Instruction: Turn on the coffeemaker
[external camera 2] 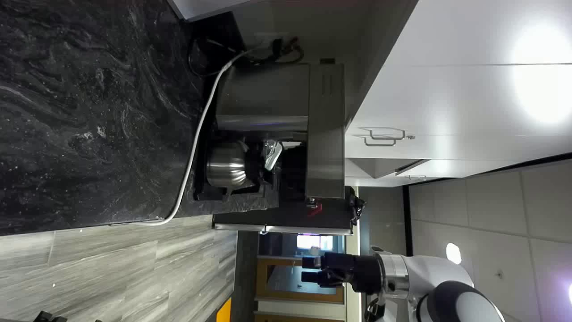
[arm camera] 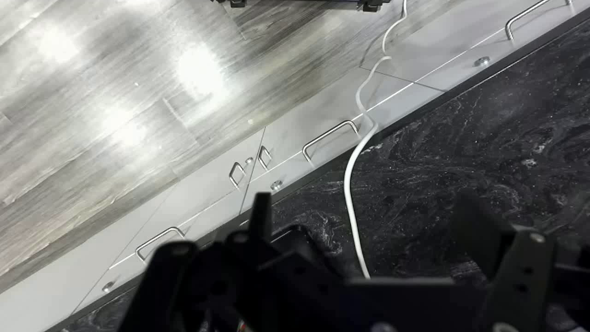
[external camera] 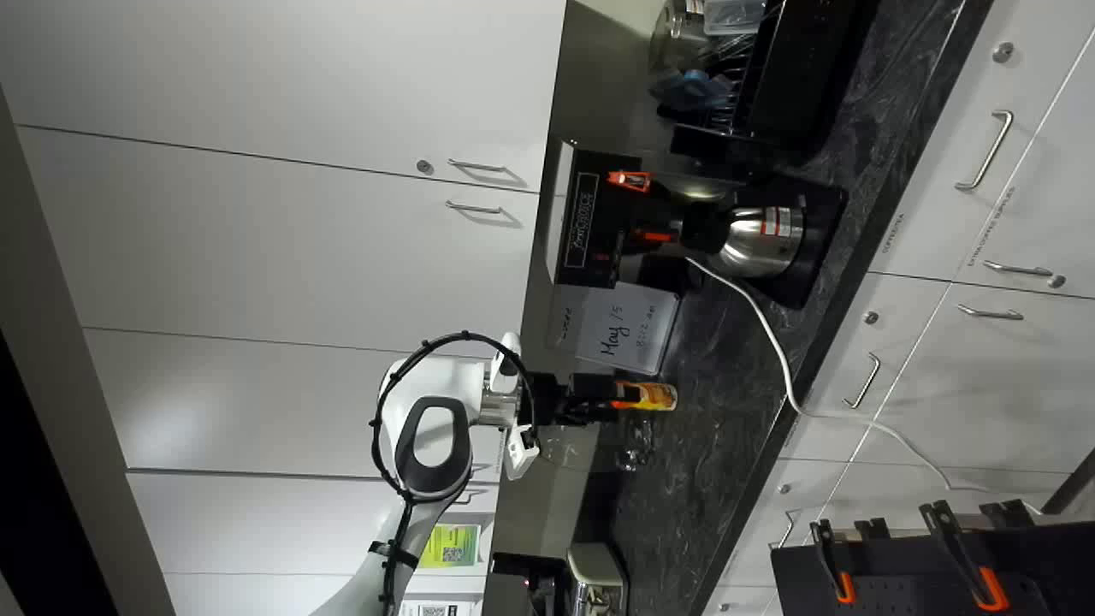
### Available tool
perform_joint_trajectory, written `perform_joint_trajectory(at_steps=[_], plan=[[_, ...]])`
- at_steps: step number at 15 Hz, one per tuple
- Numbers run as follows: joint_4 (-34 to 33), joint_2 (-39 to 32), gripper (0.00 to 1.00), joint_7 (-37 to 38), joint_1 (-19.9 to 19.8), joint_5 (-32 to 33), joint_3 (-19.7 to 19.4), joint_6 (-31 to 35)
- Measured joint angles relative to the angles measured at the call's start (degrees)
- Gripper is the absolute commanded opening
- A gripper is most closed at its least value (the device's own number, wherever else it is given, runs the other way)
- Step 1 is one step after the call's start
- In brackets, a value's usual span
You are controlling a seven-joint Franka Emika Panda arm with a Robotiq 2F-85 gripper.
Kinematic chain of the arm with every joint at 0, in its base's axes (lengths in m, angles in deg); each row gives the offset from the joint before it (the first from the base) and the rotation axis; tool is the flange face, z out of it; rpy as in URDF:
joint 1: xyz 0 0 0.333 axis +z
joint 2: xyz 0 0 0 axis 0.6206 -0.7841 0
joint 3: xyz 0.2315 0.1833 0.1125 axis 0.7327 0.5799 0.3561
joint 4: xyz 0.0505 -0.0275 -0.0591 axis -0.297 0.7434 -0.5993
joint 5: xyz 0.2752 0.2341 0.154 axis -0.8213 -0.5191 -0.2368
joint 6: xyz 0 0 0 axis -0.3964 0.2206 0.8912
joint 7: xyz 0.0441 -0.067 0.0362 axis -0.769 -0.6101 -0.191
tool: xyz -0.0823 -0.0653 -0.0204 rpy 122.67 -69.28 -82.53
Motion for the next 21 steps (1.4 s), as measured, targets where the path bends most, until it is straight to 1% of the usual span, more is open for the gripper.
perform_joint_trajectory(at_steps=[13,18,21], plan=[[0.0,0.2,1.00,0.0,0.0,0.0,0.0,0.1],[0.1,2.8,1.00,-0.2,0.0,0.3,-0.1,0.3],[0.2,5.3,1.00,-1.7,0.0,1.3,-1.0,0.6]])
